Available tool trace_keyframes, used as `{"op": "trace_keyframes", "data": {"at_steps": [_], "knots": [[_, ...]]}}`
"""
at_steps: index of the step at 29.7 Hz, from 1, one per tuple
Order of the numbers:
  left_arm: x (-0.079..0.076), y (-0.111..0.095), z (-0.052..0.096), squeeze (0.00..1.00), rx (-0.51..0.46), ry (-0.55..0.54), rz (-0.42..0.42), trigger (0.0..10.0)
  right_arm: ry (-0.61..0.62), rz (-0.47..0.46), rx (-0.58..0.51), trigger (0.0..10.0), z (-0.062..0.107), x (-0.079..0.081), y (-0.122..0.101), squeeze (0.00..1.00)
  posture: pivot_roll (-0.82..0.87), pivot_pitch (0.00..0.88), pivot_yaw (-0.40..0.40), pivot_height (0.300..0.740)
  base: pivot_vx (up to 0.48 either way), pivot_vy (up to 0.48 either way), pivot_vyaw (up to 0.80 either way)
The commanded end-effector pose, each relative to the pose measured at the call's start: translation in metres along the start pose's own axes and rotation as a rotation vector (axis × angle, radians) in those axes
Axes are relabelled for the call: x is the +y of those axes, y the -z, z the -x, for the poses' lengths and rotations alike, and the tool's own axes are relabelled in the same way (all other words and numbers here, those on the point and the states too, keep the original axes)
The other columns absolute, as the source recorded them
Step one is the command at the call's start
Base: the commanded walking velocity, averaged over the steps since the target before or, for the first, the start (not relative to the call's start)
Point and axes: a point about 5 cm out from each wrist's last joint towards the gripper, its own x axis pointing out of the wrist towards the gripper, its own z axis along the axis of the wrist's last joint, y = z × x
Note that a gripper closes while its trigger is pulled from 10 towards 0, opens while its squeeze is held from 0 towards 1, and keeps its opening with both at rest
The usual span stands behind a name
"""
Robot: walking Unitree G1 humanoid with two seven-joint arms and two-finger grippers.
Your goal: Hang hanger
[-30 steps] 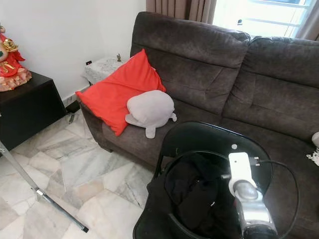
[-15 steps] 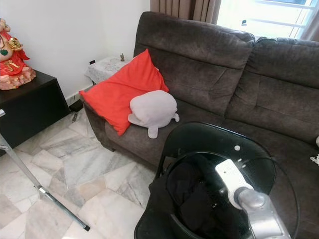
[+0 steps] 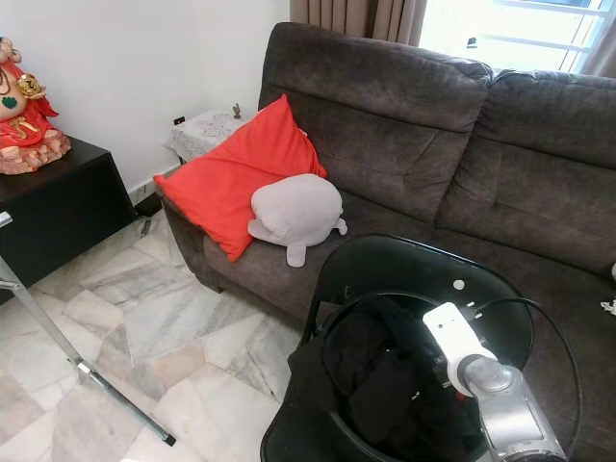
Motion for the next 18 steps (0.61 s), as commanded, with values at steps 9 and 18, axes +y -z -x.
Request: {"op": "trace_keyframes", "data": {"at_steps": [9,18], "knots": [[0.002,0.008,0.001,0.0,0.036,0.007,-0.021,10.0,0.116,0.023,0.06,10.0,0.0,-0.018,0.008,0.0,0.08,0.003,0.031,0.74,0.0,0.0,0.0],[0.003,0.008,0.002,0.0,0.038,0.008,-0.025,10.0,0.109,0.02,0.031,10.0,-0.005,-0.011,0.007,0.0,0.08,0.003,0.035,0.74,0.0,0.0,0.0]]}}
